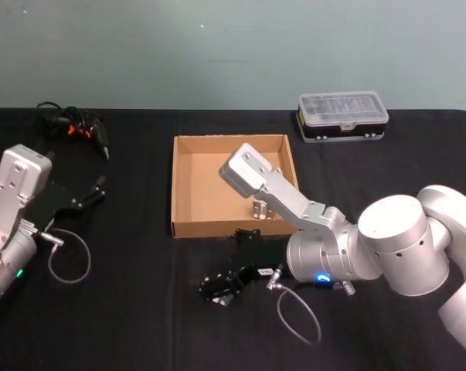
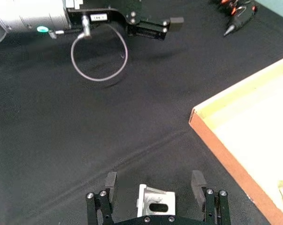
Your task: Use one hand to pick up the angle iron from the table and place it into the box.
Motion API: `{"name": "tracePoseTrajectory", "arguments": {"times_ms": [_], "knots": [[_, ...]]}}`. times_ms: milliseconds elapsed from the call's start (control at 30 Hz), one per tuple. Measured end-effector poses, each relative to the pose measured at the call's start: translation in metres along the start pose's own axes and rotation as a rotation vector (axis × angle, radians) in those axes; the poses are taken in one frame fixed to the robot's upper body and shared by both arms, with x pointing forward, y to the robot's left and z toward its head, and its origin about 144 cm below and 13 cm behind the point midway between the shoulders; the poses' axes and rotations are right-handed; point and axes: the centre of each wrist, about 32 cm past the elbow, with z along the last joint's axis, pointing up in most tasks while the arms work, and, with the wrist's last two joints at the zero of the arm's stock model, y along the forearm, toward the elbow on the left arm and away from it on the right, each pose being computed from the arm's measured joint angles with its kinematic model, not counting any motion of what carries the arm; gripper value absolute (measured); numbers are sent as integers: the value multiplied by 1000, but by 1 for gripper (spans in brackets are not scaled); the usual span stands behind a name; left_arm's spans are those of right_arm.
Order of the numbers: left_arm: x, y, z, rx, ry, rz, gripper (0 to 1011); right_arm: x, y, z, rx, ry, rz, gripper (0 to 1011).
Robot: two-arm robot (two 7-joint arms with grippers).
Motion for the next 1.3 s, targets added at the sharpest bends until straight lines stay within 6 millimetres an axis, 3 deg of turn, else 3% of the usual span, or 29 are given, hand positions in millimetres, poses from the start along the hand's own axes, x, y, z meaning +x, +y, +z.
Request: {"name": "tracePoseTrajectory", "arguments": {"times_ms": [733,1300], "knots": [[0,0,0,0,0,0,1011,-4,8,-4,-82,-27,39,997],[0,0,0,0,0,0,1011,-4,9,-2,-90,-61,45,533]]}}
